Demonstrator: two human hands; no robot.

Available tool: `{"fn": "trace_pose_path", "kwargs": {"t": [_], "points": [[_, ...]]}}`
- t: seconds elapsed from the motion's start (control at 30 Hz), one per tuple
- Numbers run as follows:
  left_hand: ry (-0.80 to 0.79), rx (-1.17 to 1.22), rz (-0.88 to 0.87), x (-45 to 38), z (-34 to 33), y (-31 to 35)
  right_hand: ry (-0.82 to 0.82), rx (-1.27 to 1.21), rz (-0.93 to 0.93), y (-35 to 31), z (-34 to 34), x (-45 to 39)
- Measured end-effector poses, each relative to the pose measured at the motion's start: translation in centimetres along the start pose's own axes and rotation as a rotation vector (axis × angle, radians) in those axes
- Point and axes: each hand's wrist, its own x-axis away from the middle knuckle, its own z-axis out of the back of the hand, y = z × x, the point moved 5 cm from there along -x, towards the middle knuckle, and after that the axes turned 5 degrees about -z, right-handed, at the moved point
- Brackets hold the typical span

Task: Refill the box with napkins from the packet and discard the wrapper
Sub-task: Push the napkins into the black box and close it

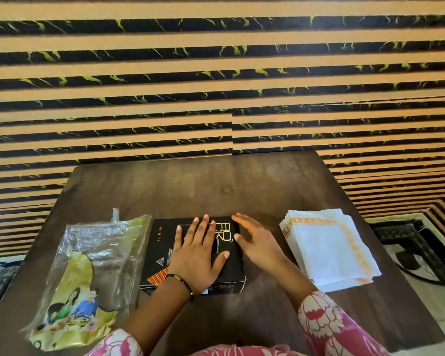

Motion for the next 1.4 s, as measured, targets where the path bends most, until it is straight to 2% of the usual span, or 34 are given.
{"fn": "trace_pose_path", "kwargs": {"t": [0.2, 0.33, 0.53, 0.67, 0.8, 0.87, 0.97, 1.03, 1.1, 1.4], "points": [[-0.001, 0.013, 0.039, 0.4, 0.1, 0.3, 0.034, 0.046, 0.08, 0.8, 0.7, 0.3], [-0.011, 0.021, 0.045, 0.6, 0.2, 0.5, 0.035, 0.104, 0.06, 1.8, 2.0, 0.1], [-0.017, 0.028, 0.051, 0.7, 0.2, 0.5, 0.141, 0.686, 0.078, 4.0, 2.6, 1.8], [-0.002, 0.022, 0.087, 1.0, 0.1, 0.5, 0.008, 0.772, 0.037, 6.5, -1.8, 4.2], [0.002, 0.028, 0.109, 1.3, 0.1, 0.8, -0.144, 0.769, -0.115, 10.6, -4.2, 5.6], [-0.002, 0.025, 0.117, 1.3, 0.1, 0.9, -0.063, 0.755, -0.152, 8.8, -2.5, 5.7], [0.001, 0.026, 0.138, 1.1, 0.1, 1.1, -0.027, 0.392, -0.004, 5.6, -0.8, 4.7], [0.006, 0.027, 0.153, 1.0, 0.1, 1.2, -0.075, 0.195, -0.005, 5.1, -0.3, 4.4], [0.004, 0.024, 0.159, 0.9, 0.0, 1.2, -0.096, 0.112, -0.029, 5.4, 0.4, 4.6], [0.028, 0.034, 0.236, 0.7, 0.0, 2.0, -0.256, 0.131, -0.092, 6.9, 1.0, 6.5]]}}
